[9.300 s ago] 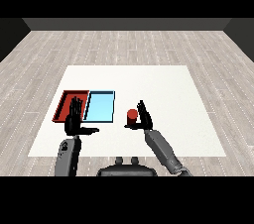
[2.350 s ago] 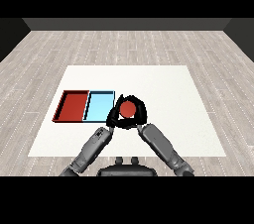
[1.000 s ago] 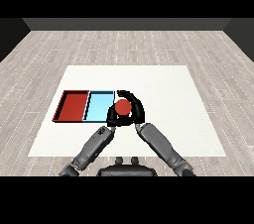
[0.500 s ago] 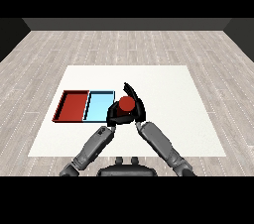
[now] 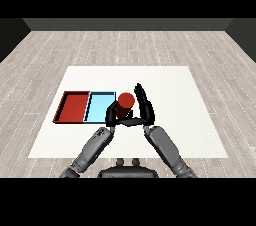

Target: Pick the red can and put it in the red box

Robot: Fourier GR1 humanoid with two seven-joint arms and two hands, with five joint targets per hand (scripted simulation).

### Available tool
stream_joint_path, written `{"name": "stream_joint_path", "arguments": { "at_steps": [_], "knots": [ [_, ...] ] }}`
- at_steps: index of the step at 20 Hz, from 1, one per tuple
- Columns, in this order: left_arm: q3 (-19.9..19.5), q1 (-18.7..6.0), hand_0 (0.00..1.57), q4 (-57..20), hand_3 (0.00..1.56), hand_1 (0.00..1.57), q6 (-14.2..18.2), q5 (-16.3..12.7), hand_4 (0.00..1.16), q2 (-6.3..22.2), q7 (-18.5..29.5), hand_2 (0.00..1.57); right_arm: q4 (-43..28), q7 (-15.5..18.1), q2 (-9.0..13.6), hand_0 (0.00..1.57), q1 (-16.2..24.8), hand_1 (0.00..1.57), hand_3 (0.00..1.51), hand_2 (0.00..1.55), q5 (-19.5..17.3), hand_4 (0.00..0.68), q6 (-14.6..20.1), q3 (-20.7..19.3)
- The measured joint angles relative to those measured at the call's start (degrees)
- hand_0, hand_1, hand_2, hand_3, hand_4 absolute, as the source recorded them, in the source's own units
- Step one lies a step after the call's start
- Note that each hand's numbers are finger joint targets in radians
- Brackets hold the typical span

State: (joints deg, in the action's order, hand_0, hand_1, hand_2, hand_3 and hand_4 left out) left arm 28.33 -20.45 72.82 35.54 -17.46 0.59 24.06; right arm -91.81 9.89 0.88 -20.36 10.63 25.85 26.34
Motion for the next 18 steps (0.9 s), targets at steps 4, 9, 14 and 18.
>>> {"name": "stream_joint_path", "arguments": {
  "at_steps": [4,9,14,18],
  "knots": [
    [-2.1,-0.5,1.57,-0.6,1.47,1.57,-0.8,0.6,1.13,0.2,0.2,1.57,-5.2,0.5,2.1,0.00,4.6,0.00,0.00,0.00,0.5,0.000,-2.7,-2.3],
    [-6.7,-0.6,1.57,0.6,1.48,1.57,-3.3,0.7,1.13,3.6,-1.1,1.57,-12.7,-0.6,5.8,0.00,10.1,0.00,0.00,0.00,4.1,0.000,-6.5,-6.7],
    [-11.1,-0.9,1.57,3.4,1.49,1.57,-3.3,1.7,1.12,9.0,-5.0,1.57,-15.7,1.2,9.1,0.00,15.9,0.00,0.00,0.00,6.3,0.000,-10.1,-10.9],
    [-15.2,-0.9,1.57,3.3,1.49,1.57,-4.6,2.1,1.11,14.8,-7.6,1.57,-16.0,2.2,10.5,0.00,20.1,0.00,0.00,0.00,7.7,0.000,-11.6,-13.9]
  ]
}}
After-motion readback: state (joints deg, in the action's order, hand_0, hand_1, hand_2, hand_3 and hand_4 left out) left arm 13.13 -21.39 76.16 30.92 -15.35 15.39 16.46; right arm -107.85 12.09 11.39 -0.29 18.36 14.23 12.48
